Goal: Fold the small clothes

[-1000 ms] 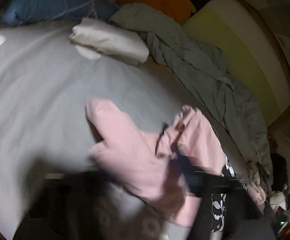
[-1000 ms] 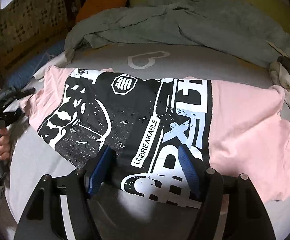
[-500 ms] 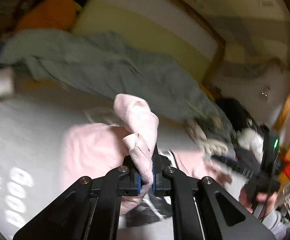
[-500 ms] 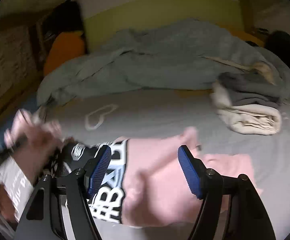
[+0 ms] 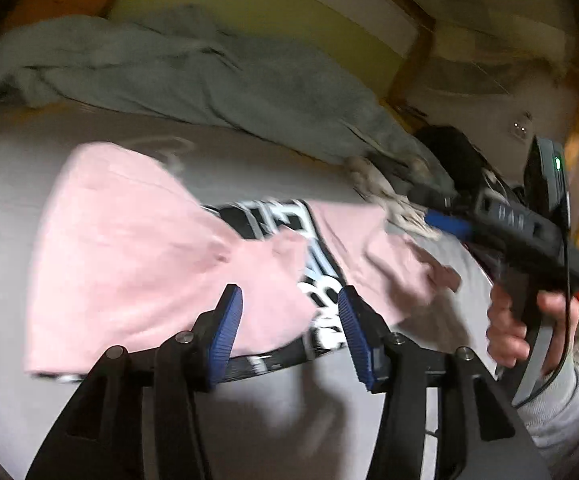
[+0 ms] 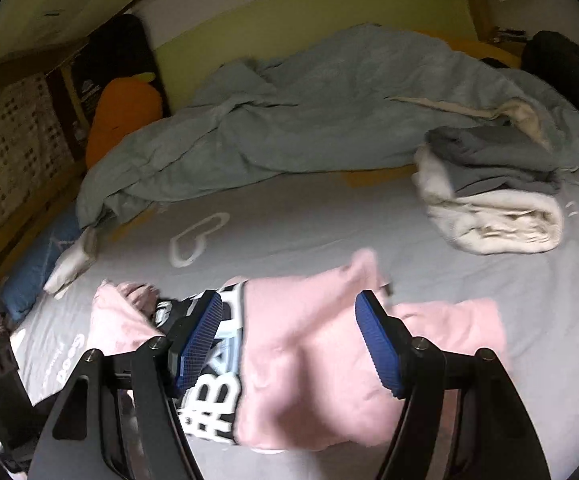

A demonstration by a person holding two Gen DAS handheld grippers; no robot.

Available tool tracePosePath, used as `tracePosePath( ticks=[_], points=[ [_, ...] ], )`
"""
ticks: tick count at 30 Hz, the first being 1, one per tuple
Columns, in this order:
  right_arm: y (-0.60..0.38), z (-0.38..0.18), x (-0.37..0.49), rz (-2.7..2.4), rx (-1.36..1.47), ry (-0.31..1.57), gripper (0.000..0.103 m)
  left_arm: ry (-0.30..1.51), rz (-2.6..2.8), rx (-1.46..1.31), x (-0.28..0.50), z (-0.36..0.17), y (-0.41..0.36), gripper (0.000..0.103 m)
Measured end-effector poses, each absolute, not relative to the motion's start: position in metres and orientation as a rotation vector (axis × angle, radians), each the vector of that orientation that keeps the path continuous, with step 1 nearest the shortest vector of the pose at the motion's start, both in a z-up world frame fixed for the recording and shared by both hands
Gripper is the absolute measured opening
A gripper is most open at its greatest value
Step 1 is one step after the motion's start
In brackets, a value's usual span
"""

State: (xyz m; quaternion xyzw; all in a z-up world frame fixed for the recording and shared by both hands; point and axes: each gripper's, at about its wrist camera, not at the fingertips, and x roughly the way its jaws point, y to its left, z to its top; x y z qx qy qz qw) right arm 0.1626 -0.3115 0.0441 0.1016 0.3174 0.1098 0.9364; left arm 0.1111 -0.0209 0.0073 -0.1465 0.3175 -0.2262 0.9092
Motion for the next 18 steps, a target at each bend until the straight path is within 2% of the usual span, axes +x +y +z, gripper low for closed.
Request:
tracePosePath(
  ticks=[2,4,6,8,11,13,14,18],
  points=[
    [-0.296,0.037,0.161,0.3,0.206,0.666,0.071,0.605,-0.396,-0.307,0.107,0.016,-0.004,0.049],
    [-0.276,0.03,0.159,0.392,0.186,0.687,0.065,0.572,-0.303,-0.271,0.11,0.026,0.015,0.049],
    [-0.255,0.021,0.157,0.492,0.181,0.712,0.044,0.573,-0.204,-0.26,0.121,0.032,0.034,0.049],
    [-0.234,0.011,0.156,0.595,0.184,0.753,0.035,0.595,-0.145,-0.241,0.136,0.031,0.044,0.049],
    [-0.207,-0.003,0.15,0.621,0.097,0.772,0.034,0.69,-0.11,-0.197,0.155,0.015,0.053,0.047],
    [-0.191,-0.013,0.148,0.624,0.033,0.786,0.017,0.729,-0.112,-0.204,0.158,0.001,0.064,0.047],
    [-0.187,-0.016,0.147,0.604,0.008,0.782,0.001,0.748,-0.105,-0.204,0.159,-0.007,0.065,0.048],
    [-0.198,-0.007,0.137,0.437,-0.017,0.683,0.001,0.796,-0.084,-0.278,0.161,-0.027,0.076,0.048]
  ],
)
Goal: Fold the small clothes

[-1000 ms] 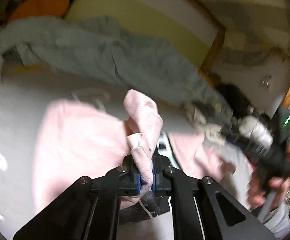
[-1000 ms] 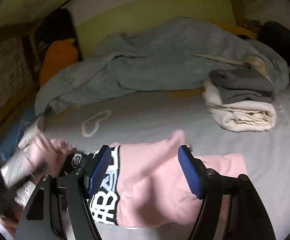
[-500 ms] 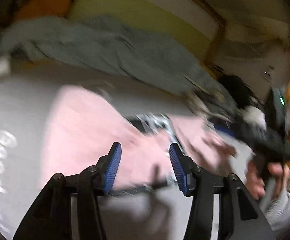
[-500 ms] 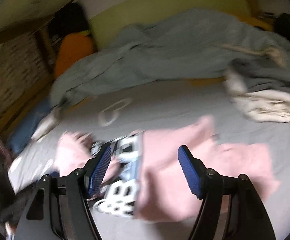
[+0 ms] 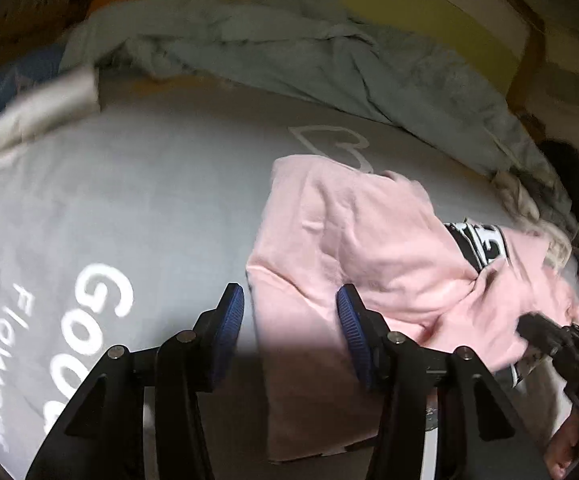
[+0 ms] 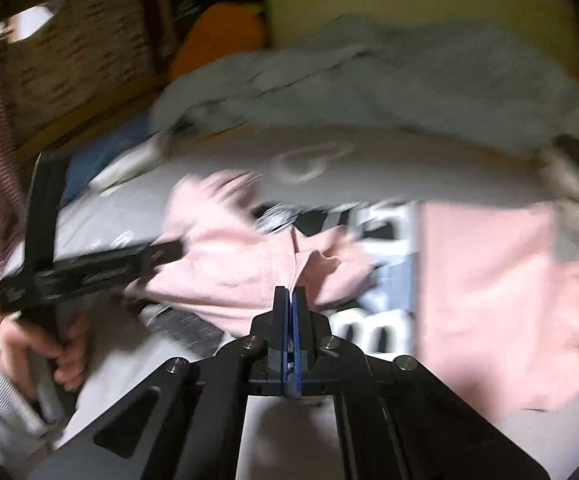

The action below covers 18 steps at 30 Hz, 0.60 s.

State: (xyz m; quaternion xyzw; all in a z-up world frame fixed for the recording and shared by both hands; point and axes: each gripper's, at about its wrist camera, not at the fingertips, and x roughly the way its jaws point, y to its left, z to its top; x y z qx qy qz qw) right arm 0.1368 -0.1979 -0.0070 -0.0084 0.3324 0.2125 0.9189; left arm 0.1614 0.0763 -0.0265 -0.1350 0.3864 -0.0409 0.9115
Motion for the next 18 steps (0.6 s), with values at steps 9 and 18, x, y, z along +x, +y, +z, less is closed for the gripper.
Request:
tracePosePath(
  ticks=[9,18],
  points=[
    [-0.21,-0.039,0.133,0.329,0.026,0.881,0.001,0.789,-0.085,-0.285,0.158,-0.024,0.086,0.049],
    [-0.284,-0.024,0.106,0.152,0.288,0.845,0.05,0.593,-0.165,-0.074,0.124,0.01,0.024,0.046]
  ],
)
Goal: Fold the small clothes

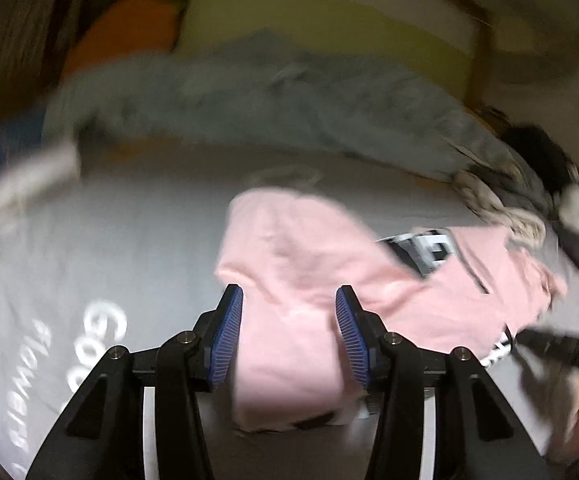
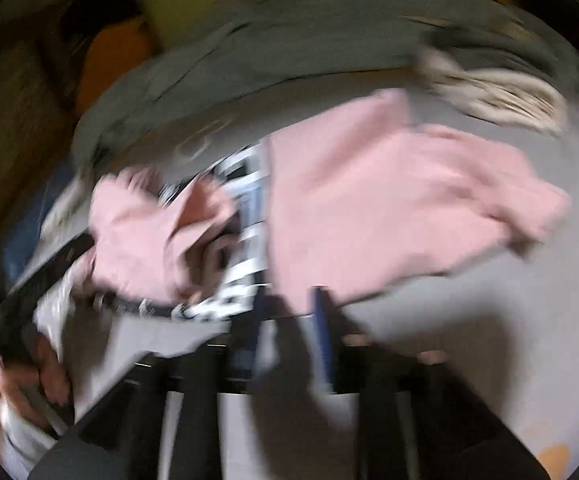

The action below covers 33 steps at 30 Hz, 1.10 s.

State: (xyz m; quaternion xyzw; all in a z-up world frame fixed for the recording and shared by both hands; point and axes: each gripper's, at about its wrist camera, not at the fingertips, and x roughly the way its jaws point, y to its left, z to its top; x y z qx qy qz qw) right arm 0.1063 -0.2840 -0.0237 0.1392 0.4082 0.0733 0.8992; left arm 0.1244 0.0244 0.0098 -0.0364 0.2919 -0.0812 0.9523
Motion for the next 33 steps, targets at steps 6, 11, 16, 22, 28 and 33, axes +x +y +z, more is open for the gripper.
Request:
tracePosePath(
  ticks=[6,11,16,22,28,33],
  points=[
    [-0.356,-0.024,0.096,0.015,0.52,0.795,0.055,0.584,-0.322,-0.039,0.127,0.025,-0.043,0.048],
    [-0.4,-0.036,0.101,0.007,0.702,0.775,0.057,0.754,-0.341,-0.079,0.155,-0.006,-0.079,0.048],
    [-0.408,-0.028,0.113,-0.018,0.646,0.71,0.057,0.823,-0.291,0.006,0.159,-0.023,-0.099,0.048],
    [-0.419,-0.029,0.156,-0.069,0.6,0.748,0.057,0.817,-0.32,-0.052,0.158,-0.023,-0.088,0.049],
    [-0.451,-0.002,0.117,-0.202,0.666,0.567,0.074,0.816,-0.329,-0.065,0.158,-0.022,-0.083,0.05],
    [-0.441,-0.03,0.116,0.058,0.773,0.759,0.074,0.815,-0.316,-0.042,0.158,-0.022,-0.086,0.051]
  ],
)
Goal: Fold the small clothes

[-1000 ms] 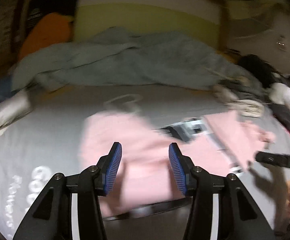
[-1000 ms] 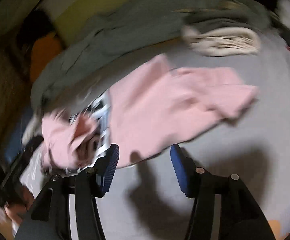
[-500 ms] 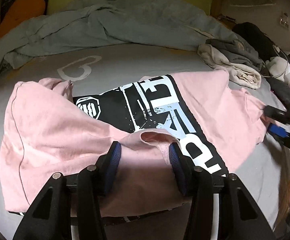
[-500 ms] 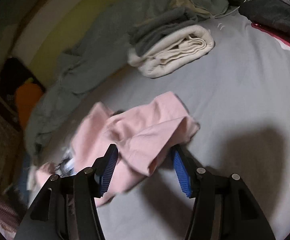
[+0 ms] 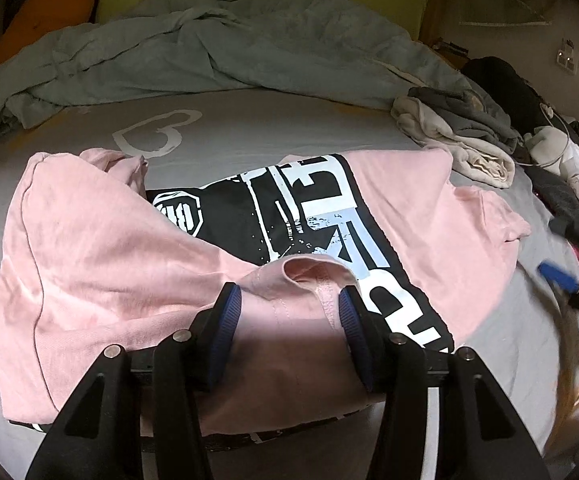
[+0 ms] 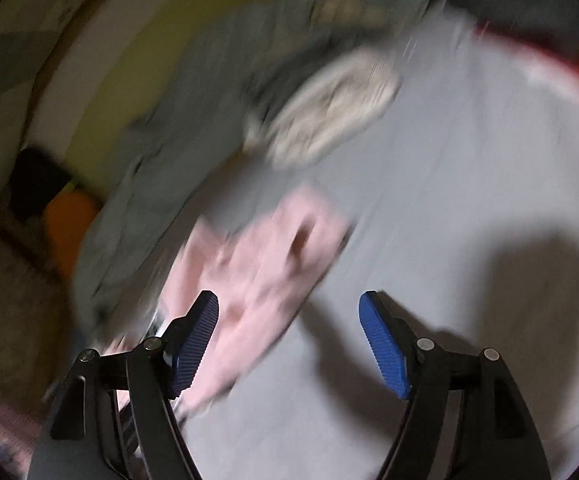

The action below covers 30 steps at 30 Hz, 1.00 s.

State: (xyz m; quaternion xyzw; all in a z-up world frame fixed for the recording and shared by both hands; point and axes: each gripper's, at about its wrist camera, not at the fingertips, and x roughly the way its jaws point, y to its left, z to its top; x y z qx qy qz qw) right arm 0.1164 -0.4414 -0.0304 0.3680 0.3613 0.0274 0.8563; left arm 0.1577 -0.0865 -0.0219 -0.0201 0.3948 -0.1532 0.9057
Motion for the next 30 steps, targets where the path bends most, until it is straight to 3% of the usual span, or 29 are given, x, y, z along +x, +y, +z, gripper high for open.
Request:
tracePosePath(
  ticks=[4,10,11,12,14,17,20,27,30],
  points=[
    [-0.407,-0.029,0.138,0.059,0.503,0.818,0.074,0.816,-0.307,-0.022,0.158,-0.022,-0.089,0.052],
    [-0.416,-0.037,0.166,0.048,0.535,0.729,0.073,0.816,-0.349,-0.071,0.159,-0.021,-0.083,0.057],
    [-0.417,-0.037,0.164,0.028,0.544,0.707,0.06,0.81,-0.352,-0.077,0.158,-0.02,-0.082,0.057],
    [-0.417,-0.038,0.161,-0.001,0.539,0.698,0.033,0.797,-0.349,-0.08,0.156,-0.019,-0.08,0.057],
    [-0.421,-0.043,0.162,0.034,0.584,0.695,0.01,0.742,-0.336,-0.091,0.149,-0.011,-0.076,0.057],
    [-0.422,-0.031,0.151,0.056,0.609,0.613,0.01,0.584,-0.388,-0.158,0.126,0.016,-0.055,0.058],
    [-0.4,0.002,0.134,0.058,0.496,0.492,0.01,0.423,-0.344,-0.184,0.098,0.051,-0.022,0.078],
    [-0.282,0.046,0.116,0.291,0.245,0.387,0.01,0.339,-0.159,-0.122,0.082,0.088,0.046,0.079],
    [-0.234,0.021,0.136,0.422,0.27,0.555,0.01,0.339,-0.124,-0.158,0.08,0.089,0.069,0.079]
  ],
)
